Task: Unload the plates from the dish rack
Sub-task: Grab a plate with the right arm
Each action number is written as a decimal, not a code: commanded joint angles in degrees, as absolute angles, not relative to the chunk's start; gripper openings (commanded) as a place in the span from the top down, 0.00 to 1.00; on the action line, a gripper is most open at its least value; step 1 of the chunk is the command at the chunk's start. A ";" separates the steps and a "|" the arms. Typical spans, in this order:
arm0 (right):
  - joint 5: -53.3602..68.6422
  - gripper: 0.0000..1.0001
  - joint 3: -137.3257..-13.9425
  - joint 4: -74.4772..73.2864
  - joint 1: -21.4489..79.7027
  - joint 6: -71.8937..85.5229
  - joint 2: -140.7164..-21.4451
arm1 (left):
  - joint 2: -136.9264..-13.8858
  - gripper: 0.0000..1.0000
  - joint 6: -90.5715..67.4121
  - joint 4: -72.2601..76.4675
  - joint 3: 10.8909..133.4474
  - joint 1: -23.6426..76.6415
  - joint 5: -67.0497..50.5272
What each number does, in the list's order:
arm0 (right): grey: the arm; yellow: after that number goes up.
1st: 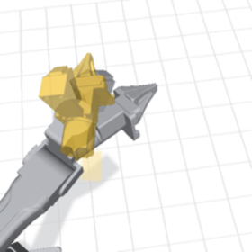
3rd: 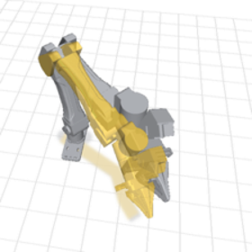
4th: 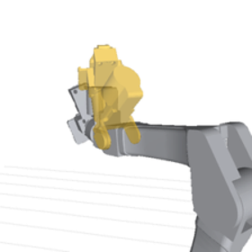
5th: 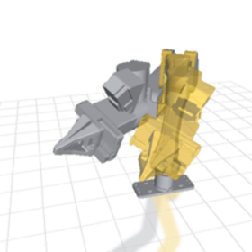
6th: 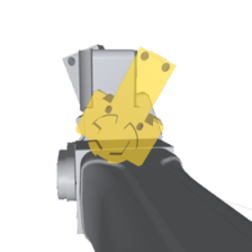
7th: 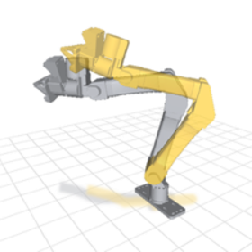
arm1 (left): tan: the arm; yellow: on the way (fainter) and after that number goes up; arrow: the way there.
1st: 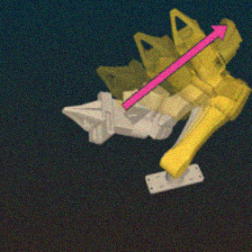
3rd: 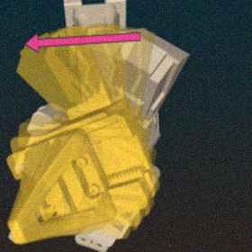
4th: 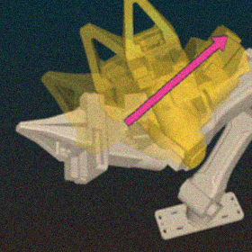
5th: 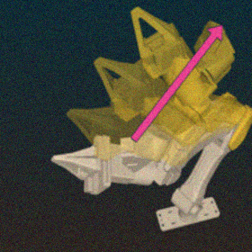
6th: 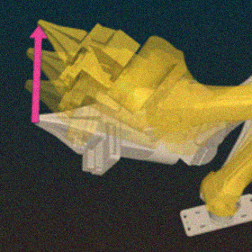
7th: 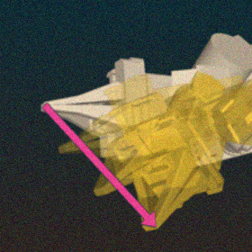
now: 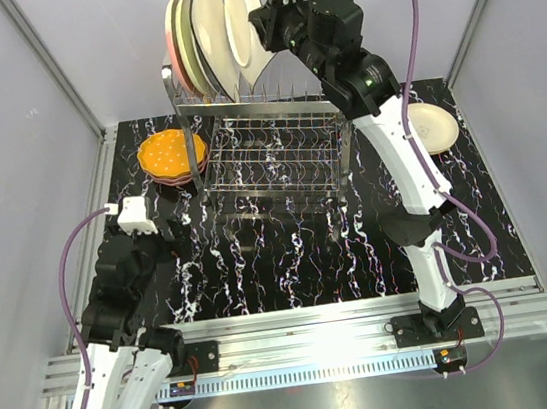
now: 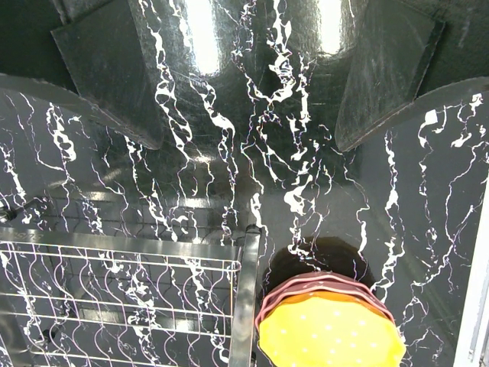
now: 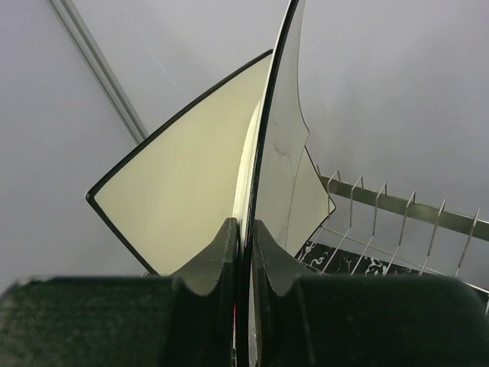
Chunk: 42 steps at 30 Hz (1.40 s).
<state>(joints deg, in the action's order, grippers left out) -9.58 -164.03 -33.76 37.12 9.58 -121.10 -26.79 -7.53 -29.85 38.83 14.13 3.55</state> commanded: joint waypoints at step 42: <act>-4.13 1.00 -171.38 -18.64 34.37 6.68 -117.86 | -27.86 0.01 -6.68 -26.46 38.50 13.97 1.41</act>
<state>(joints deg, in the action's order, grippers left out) -5.08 -166.50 -36.21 34.81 8.14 -121.21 -27.53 -7.38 -29.85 38.83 14.13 2.79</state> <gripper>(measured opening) 0.142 0.985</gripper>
